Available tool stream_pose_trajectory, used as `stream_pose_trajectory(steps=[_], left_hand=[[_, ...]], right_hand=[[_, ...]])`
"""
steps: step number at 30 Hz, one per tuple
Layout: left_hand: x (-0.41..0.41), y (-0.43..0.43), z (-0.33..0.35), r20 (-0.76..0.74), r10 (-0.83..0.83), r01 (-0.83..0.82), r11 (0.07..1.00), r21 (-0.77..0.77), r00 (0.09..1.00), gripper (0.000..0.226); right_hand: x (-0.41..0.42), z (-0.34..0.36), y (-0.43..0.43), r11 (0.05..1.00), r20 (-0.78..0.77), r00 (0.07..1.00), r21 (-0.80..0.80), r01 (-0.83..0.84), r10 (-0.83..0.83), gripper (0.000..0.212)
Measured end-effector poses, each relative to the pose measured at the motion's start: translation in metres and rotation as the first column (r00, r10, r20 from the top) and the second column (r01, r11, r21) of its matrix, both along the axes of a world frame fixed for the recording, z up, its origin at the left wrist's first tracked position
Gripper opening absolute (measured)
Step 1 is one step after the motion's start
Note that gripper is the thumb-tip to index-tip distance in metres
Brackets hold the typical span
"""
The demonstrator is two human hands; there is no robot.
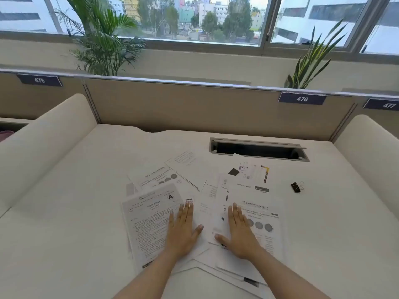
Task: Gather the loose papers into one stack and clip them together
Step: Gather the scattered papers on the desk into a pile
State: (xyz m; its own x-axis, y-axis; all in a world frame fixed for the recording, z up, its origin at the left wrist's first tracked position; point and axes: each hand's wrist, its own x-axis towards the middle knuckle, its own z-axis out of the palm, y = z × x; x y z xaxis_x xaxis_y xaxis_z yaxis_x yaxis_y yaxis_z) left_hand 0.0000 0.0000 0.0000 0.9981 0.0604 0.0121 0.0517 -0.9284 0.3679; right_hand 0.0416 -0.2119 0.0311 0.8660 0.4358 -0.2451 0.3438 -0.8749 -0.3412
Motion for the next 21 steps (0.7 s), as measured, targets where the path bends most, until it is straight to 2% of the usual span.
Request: stream_pose_trajectory(steps=[2, 4, 6, 9, 13, 17, 21], left_hand=[[0.0, -0.002, -0.004, -0.031, 0.003, -0.002, 0.999, 0.037, 1.0, 0.088], [-0.005, -0.003, -0.005, -0.133, 0.045, -0.031, 0.994, 0.104, 0.99, 0.079], [-0.006, -0.004, -0.01, -0.124, 0.053, -0.035, 0.989, 0.144, 0.991, 0.071], [-0.007, -0.003, -0.009, -0.117, 0.025, -0.011, 0.993, 0.118, 0.993, 0.071], [-0.007, -0.002, -0.013, -0.086, -0.061, 0.067, 0.996, 0.065, 0.994, 0.082], [-0.008, 0.007, -0.008, -0.075, -0.155, 0.161, 0.984, 0.074, 0.985, 0.078], [-0.014, 0.023, 0.0, -0.036, -0.041, 0.041, 0.999, 0.009, 0.999, 0.08]], right_hand=[[-0.004, -0.004, -0.001, 0.999, -0.01, 1.0, 0.017, 0.03, -0.03, 0.111], [-0.01, -0.007, -0.002, 0.998, -0.052, 0.997, 0.005, 0.06, -0.06, 0.111], [-0.013, -0.013, -0.002, 0.997, -0.044, 0.996, 0.009, 0.078, -0.077, 0.111], [-0.013, -0.017, -0.003, 0.996, -0.03, 0.996, 0.01, 0.085, -0.084, 0.112], [-0.012, -0.02, -0.006, 0.998, -0.004, 0.998, -0.002, 0.064, -0.064, 0.107], [-0.009, -0.018, -0.007, 1.0, -0.017, 0.999, -0.009, 0.029, -0.029, 0.106], [-0.005, -0.011, -0.002, 0.993, -0.031, 0.992, 0.007, 0.121, -0.121, 0.123]])
